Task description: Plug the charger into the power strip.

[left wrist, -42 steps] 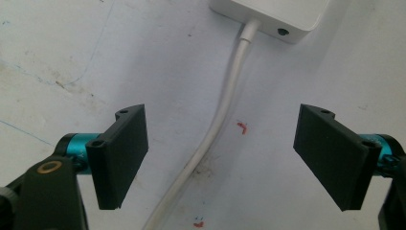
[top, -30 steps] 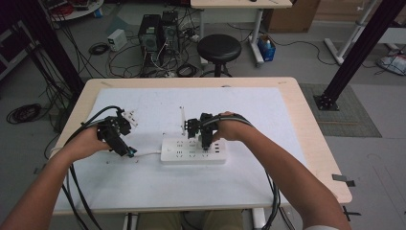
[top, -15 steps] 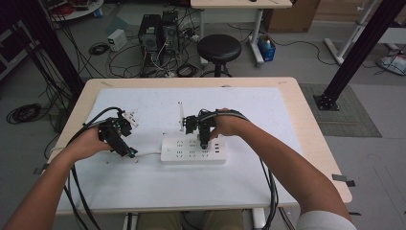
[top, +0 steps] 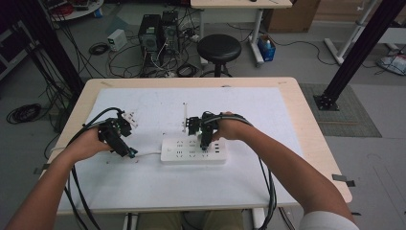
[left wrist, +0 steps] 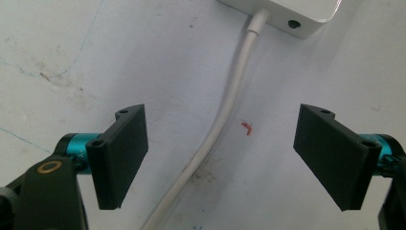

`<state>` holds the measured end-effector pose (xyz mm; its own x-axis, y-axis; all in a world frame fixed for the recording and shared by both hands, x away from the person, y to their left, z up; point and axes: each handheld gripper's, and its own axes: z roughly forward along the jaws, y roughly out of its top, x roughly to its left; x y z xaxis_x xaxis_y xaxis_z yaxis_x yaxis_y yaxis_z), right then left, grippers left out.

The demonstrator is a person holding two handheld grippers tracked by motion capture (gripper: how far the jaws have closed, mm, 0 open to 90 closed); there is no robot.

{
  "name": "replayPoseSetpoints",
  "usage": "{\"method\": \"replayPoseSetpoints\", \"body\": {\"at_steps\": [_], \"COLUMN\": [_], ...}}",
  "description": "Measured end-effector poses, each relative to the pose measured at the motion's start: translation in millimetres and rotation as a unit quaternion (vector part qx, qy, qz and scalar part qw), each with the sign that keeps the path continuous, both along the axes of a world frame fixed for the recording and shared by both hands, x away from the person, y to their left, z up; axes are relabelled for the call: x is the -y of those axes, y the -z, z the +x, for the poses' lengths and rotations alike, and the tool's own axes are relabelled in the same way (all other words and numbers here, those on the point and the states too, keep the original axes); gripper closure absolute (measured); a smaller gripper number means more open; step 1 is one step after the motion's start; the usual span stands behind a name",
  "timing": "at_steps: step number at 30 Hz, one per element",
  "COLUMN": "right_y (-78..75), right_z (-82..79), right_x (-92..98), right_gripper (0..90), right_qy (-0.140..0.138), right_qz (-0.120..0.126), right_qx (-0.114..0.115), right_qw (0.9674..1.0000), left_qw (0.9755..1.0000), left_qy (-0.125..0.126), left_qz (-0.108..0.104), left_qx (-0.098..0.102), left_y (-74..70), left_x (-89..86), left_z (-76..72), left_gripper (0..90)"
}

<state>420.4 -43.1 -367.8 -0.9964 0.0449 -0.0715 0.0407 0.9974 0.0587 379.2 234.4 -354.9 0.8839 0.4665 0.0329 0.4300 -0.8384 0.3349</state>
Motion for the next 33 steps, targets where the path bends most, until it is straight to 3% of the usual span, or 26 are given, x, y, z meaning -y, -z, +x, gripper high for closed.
{"method": "replayPoseSetpoints", "body": {"at_steps": [4, 6, 8, 12, 16, 17, 19, 22, 23, 25, 26, 27, 29, 31, 33], "right_y": [0.2, 1.2, 1.5, 1.5, 1.9, 2.1, 2.3, -3.3, -8.0, -16.7, -16.7, -23.6, -35.5, -42.0, -45.9], "right_z": [0.6, 3.6, 6.5, 7.1, 5.7, 5.2, 5.8, 5.9, 7.0, 8.4, 8.4, 8.7, 15.3, 19.4, 19.1], "right_x": [3.6, 8.0, 8.2, 7.9, 11.2, 12.7, 19.1, 34.3, 40.3, 48.1, 48.1, 53.0, 61.9, 66.8, 69.7], "right_gripper": [62.5, 62.4, 62.3, 62.2, 61.0, 59.1, 38.3, 18.2, 11.3, 10.9, 10.9, 10.9, 10.9, 10.9, 10.9], "right_qy": [0.006, 0.015, 0.02, 0.014, 0.008, 0.009, 0.029, 0.075, 0.093, 0.115, 0.115, 0.132, 0.169, 0.202, 0.211], "right_qz": [0.012, 0.03, 0.031, 0.03, 0.045, 0.054, 0.069, 0.103, 0.114, 0.138, 0.138, 0.15, 0.151, 0.164, 0.182], "right_qx": [-0.005, -0.015, -0.025, -0.026, -0.019, -0.018, -0.029, -0.031, -0.017, 0.015, 0.015, 0.041, 0.037, 0.015, 0.023], "right_qw": [0.9999, 0.9993, 0.999, 0.9991, 0.9988, 0.9983, 0.9968, 0.9914, 0.989, 0.9836, 0.9836, 0.979, 0.9734, 0.9654, 0.9601], "left_qw": [1.0, 1.0, 1.0, 1.0, 0.9999, 0.9998, 0.9998, 0.9997, 0.9996, 0.9993, 0.9993, 0.9995, 0.9996, 0.9996, 0.9995], "left_qy": [-0.002, -0.006, -0.007, -0.003, -0.01, -0.013, -0.009, -0.015, -0.016, -0.023, -0.023, -0.02, -0.018, -0.018, -0.018], "left_qz": [-0.003, -0.004, -0.006, -0.002, -0.012, -0.016, -0.013, -0.017, -0.018, -0.026, -0.026, -0.02, -0.02, -0.019, -0.02], "left_qx": [0.0, -0.001, 0.0, -0.001, 0.006, 0.007, 0.008, 0.01, 0.012, 0.014, 0.014, 0.014, 0.014, 0.015, 0.015], "left_y": [0.2, 1.0, 1.4, 1.2, 0.9, 0.9, -0.5, -1.3, -1.6, -1.7, -1.7, -2.9, -3.1, -3.5, -3.8], "left_x": [-2.4, -2.5, -1.6, -0.6, 0.4, 0.8, -0.9, -4.0, -4.7, -4.9, -4.9, -4.7, -4.0, -3.8, -3.9], "left_z": [0.9, 2.0, 2.4, 3.0, 2.6, 1.7, 1.4, 1.9, 2.3, 2.2, 2.2, 2.8, 2.4, 1.7, 1.0], "left_gripper": [19.3, 19.3, 19.3, 19.3, 19.3, 19.3, 19.3, 19.3, 19.3, 19.3, 19.3, 19.3, 19.3, 19.3, 19.3]}}
